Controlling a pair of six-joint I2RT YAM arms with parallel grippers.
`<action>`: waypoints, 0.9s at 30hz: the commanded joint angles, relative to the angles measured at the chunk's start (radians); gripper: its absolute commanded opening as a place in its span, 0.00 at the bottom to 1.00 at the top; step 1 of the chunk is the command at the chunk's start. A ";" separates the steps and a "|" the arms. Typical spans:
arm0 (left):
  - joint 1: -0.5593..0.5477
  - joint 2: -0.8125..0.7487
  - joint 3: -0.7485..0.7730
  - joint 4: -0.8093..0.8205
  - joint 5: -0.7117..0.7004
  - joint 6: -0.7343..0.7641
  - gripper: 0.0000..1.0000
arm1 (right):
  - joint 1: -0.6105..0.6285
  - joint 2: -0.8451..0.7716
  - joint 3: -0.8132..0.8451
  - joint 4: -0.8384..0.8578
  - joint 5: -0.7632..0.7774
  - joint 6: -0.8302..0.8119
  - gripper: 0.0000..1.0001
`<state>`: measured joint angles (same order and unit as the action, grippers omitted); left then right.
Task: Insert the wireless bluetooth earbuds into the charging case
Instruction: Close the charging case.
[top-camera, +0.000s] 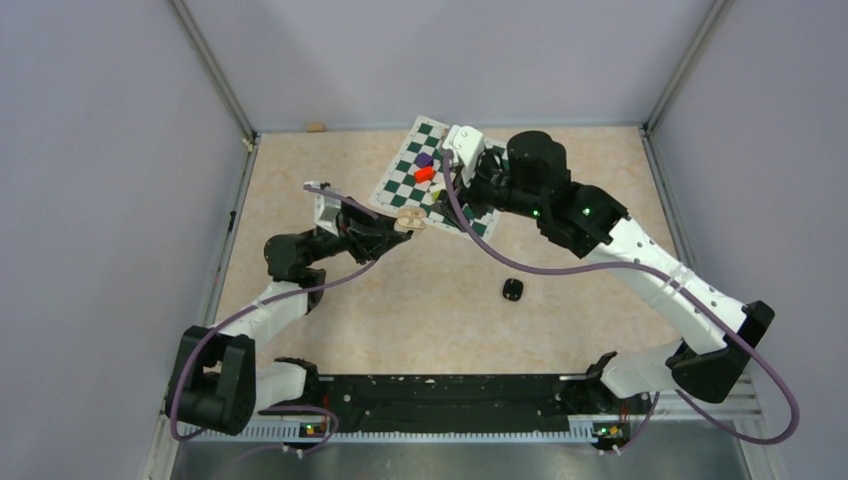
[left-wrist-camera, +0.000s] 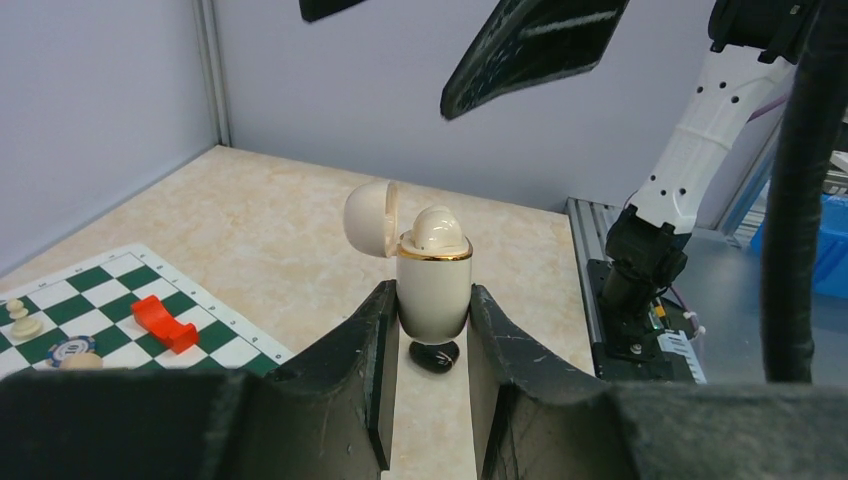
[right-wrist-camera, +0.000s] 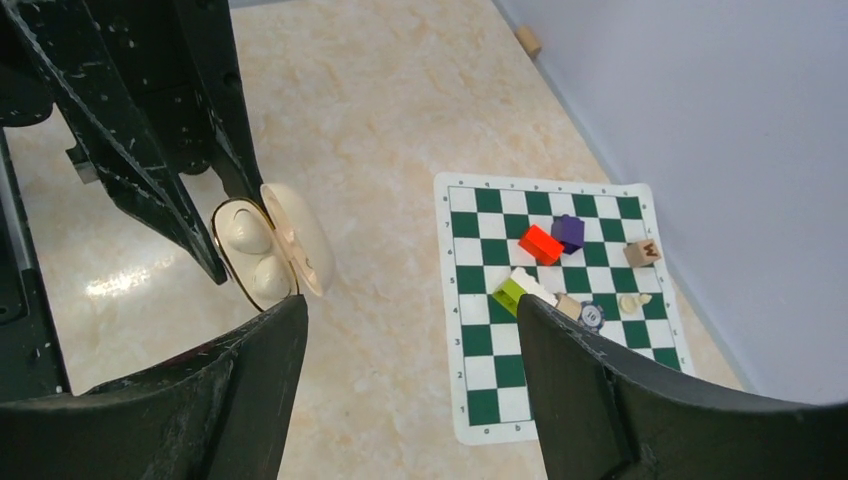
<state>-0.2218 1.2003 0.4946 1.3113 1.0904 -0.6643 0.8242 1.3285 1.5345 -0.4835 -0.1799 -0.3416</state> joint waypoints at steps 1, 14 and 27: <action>0.006 -0.014 -0.017 0.157 -0.057 -0.077 0.00 | 0.002 0.015 -0.008 0.064 -0.044 0.040 0.76; -0.004 -0.034 -0.003 0.086 0.029 -0.027 0.00 | 0.002 0.042 -0.054 0.164 0.047 0.029 0.76; -0.016 -0.027 0.012 -0.006 0.023 0.023 0.00 | 0.002 -0.025 -0.112 0.094 -0.341 -0.027 0.73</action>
<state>-0.2329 1.1870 0.4797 1.3281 1.1332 -0.6830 0.8242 1.4059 1.4391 -0.3790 -0.2989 -0.3485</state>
